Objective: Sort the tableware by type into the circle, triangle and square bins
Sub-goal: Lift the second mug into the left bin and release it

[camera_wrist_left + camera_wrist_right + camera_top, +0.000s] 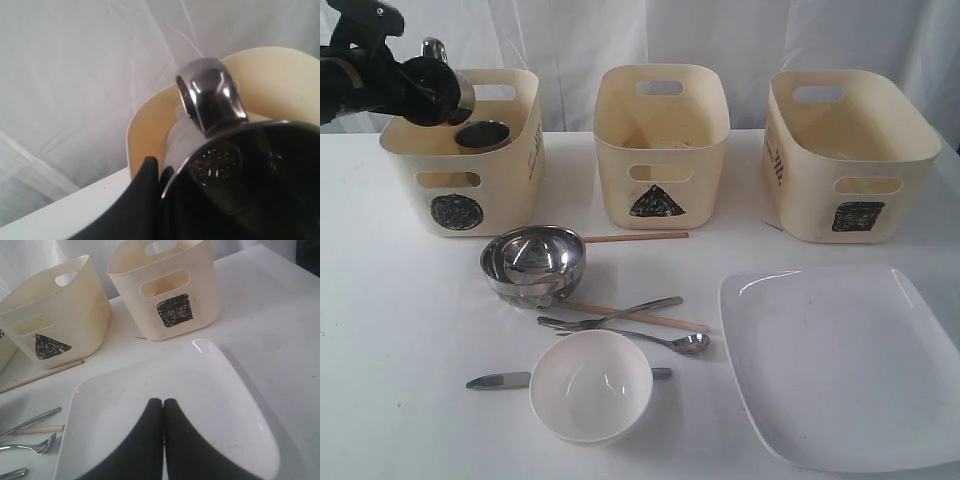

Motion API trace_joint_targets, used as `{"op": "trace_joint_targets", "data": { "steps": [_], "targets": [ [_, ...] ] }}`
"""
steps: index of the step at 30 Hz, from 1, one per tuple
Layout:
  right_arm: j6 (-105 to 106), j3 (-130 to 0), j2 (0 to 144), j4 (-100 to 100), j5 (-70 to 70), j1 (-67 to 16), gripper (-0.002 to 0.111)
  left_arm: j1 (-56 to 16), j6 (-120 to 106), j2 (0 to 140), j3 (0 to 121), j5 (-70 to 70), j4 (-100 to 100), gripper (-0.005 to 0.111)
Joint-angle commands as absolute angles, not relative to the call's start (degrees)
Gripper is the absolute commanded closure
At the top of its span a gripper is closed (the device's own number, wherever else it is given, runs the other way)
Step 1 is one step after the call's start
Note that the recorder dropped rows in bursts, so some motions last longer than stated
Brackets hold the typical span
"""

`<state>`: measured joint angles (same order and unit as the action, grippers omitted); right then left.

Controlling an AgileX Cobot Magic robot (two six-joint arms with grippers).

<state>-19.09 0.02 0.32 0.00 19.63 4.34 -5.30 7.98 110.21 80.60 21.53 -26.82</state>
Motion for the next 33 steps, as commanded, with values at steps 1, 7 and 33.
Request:
{"op": "trace_joint_targets", "data": {
  "steps": [1, 7, 33],
  "targets": [
    [-19.15, 0.0, 0.0, 0.0, 19.19, 4.56, 0.108, -5.31, 9.79, 110.08, 82.19, 23.16, -27.75, 0.08],
    [-19.15, 0.0, 0.0, 0.0, 19.19, 4.56, 0.108, -5.31, 15.67, 109.72, 82.88, 24.68, -27.52, 0.043],
    [-20.3, 0.0, 0.0, 0.0, 19.19, 4.56, 0.108, -5.31, 19.71, 105.48, 82.77, 24.39, -27.37, 0.107]
  ]
}}
